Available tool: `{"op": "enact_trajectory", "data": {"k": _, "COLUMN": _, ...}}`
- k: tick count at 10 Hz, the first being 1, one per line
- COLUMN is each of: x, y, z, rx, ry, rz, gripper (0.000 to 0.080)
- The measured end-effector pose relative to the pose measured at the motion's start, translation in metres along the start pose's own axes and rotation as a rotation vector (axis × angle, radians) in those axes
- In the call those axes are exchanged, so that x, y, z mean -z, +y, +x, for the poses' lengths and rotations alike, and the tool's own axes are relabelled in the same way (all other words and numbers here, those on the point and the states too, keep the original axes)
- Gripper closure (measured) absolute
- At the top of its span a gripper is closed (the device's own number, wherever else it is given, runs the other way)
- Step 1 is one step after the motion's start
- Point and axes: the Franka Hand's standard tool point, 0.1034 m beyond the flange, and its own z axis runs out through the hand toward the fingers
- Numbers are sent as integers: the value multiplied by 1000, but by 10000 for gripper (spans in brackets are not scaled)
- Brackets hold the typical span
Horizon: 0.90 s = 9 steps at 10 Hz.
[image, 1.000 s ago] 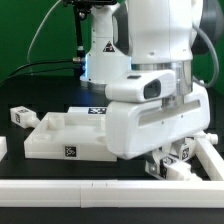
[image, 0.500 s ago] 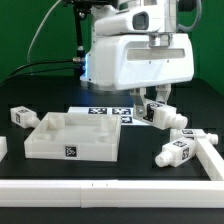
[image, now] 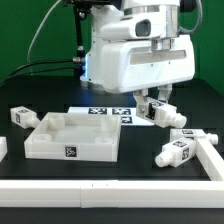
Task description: Assemble square table
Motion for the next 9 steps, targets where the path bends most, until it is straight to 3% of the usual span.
{"op": "enact_trajectory", "data": {"k": 2, "x": 6, "y": -23, "z": -21, "rx": -11, "ry": -1, "rz": -2, "gripper": 517}}
{"op": "enact_trajectory", "data": {"k": 6, "x": 1, "y": -22, "z": -22, "rx": -14, "ry": -8, "rz": 5, "gripper": 517}}
{"op": "enact_trajectory", "data": {"k": 7, "x": -7, "y": -32, "z": -36, "rx": -37, "ry": -13, "rz": 10, "gripper": 517}}
{"op": "enact_trajectory", "data": {"k": 9, "x": -27, "y": -66, "z": -84, "rx": -67, "ry": -15, "rz": 17, "gripper": 517}}
